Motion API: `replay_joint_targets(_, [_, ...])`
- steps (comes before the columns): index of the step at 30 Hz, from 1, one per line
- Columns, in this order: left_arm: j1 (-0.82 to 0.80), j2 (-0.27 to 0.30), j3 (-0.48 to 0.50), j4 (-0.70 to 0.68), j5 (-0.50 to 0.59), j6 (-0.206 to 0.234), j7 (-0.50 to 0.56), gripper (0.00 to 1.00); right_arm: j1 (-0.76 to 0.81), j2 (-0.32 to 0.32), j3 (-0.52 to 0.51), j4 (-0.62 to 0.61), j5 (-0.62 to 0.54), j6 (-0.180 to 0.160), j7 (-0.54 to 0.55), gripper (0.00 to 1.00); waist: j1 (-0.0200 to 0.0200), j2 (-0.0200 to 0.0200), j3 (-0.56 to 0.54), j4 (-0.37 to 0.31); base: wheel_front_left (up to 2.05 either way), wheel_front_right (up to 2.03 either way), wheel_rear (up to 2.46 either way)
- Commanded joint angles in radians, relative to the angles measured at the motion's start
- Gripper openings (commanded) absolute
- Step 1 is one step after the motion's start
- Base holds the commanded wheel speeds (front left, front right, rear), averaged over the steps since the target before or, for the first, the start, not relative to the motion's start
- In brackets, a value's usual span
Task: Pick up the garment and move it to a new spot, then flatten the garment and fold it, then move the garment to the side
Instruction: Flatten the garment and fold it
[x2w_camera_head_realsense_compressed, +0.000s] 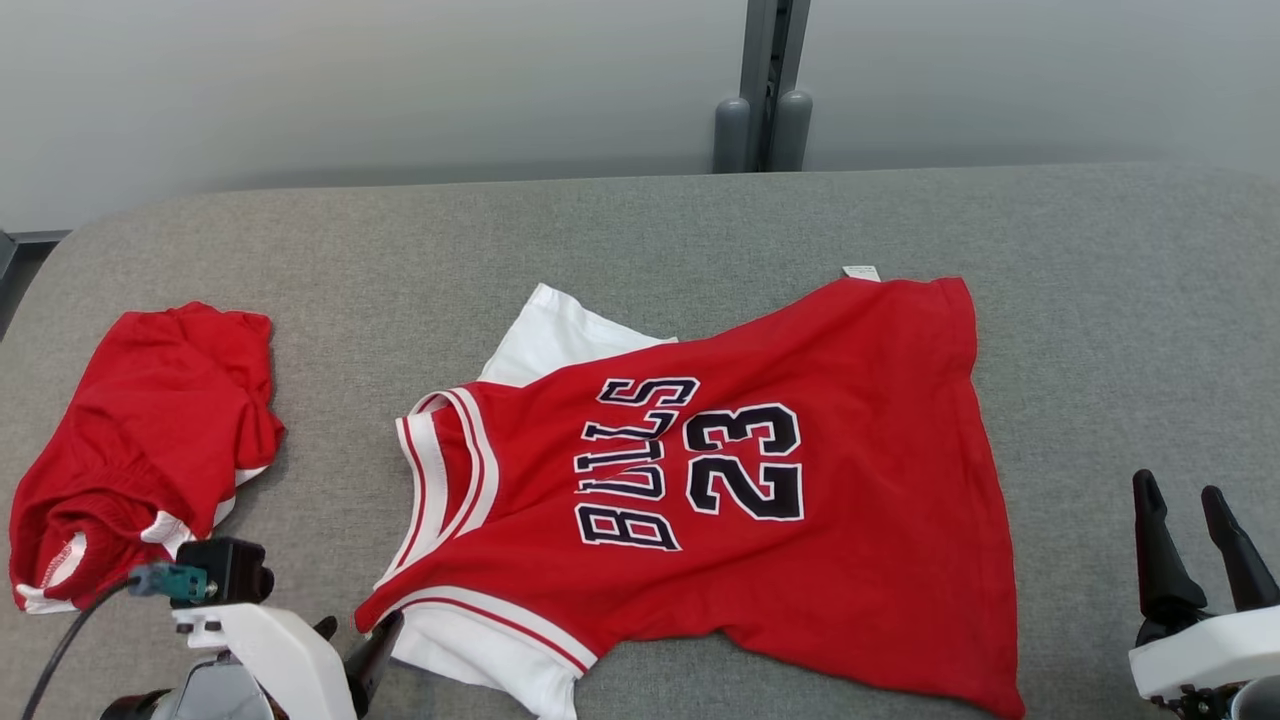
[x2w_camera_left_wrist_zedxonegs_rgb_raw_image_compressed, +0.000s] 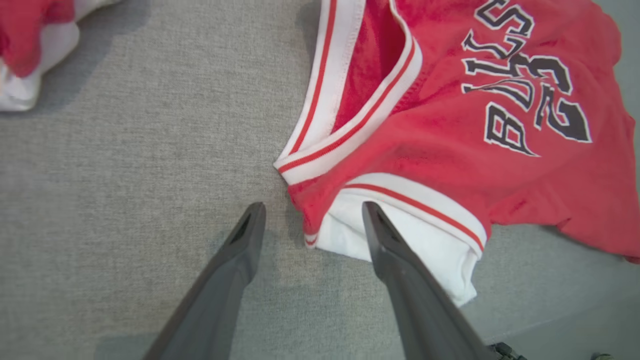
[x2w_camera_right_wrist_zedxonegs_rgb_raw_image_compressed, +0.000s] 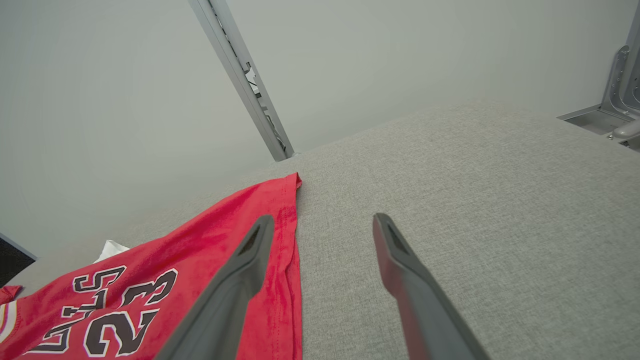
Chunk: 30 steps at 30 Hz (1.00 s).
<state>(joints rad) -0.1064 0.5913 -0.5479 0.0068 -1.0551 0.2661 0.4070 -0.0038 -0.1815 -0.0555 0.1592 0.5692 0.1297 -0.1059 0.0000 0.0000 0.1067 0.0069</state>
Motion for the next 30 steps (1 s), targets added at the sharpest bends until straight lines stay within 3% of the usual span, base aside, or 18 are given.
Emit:
replay_joint_targets(1, [0.018,0.013,-0.003,-0.016,0.018,0.015,-0.01,1.0,0.011,-0.004,-0.006,0.0,-0.002,0.002,-0.001,1.0,0.0,0.0,-0.001,0.001,0.0,0.0,0.0])
replay_joint_targets(5, [0.06,0.026,-0.041,-0.122,0.064,0.054,-0.012,1.0,0.02,-0.005,-0.022,0.001,0.002,0.002,-0.008,1.0,0.0,0.0,-0.007,0.016,0.0,0.0,0.0])
replay_joint_targets(10, [0.057,-0.007,-0.129,-0.207,0.102,0.056,0.035,1.0,0.009,0.001,-0.017,-0.003,-0.006,0.002,0.002,1.0,0.0,0.0,-0.007,0.031,0.0,0.0,0.0])
replay_joint_targets(15, [0.01,-0.066,-0.211,-0.16,0.136,0.022,0.063,1.0,-0.009,-0.002,-0.011,-0.007,-0.008,0.002,0.009,1.0,0.0,0.0,0.001,0.026,0.0,0.0,0.0])
replay_joint_targets(22, [-0.05,-0.144,-0.267,0.005,0.164,-0.029,0.05,0.98,-0.022,-0.005,-0.003,-0.004,-0.01,0.002,0.011,1.0,0.0,0.0,0.01,0.01,0.0,0.0,0.0])
replay_joint_targets(23, [-0.053,-0.153,-0.267,0.018,0.161,-0.035,0.045,0.95,-0.023,-0.004,-0.002,-0.004,-0.011,0.002,0.011,1.0,0.0,0.0,0.011,0.008,0.0,0.0,0.0])
replay_joint_targets(24, [-0.054,-0.16,-0.268,0.028,0.159,-0.04,0.042,0.8,-0.023,-0.004,-0.001,-0.004,-0.011,0.002,0.011,1.0,0.0,0.0,0.011,0.006,0.0,0.0,0.0])
replay_joint_targets(26, [-0.06,-0.166,-0.268,0.036,0.155,-0.05,0.035,0.06,-0.023,-0.004,0.001,-0.004,-0.011,0.002,0.012,1.0,0.0,0.0,0.013,0.002,0.0,0.0,0.0])
replay_joint_targets(27, [-0.064,-0.169,-0.268,0.034,0.152,-0.055,0.035,0.0,-0.023,-0.005,0.001,-0.004,-0.01,0.002,0.011,1.0,0.0,0.0,0.015,0.0,0.0,0.0,0.0])
replay_joint_targets(30, [-0.075,-0.18,-0.253,0.002,0.139,-0.061,0.026,0.0,-0.023,-0.007,-0.002,-0.004,-0.009,0.002,0.009,1.0,0.0,0.0,0.02,-0.006,0.0,0.0,0.0])
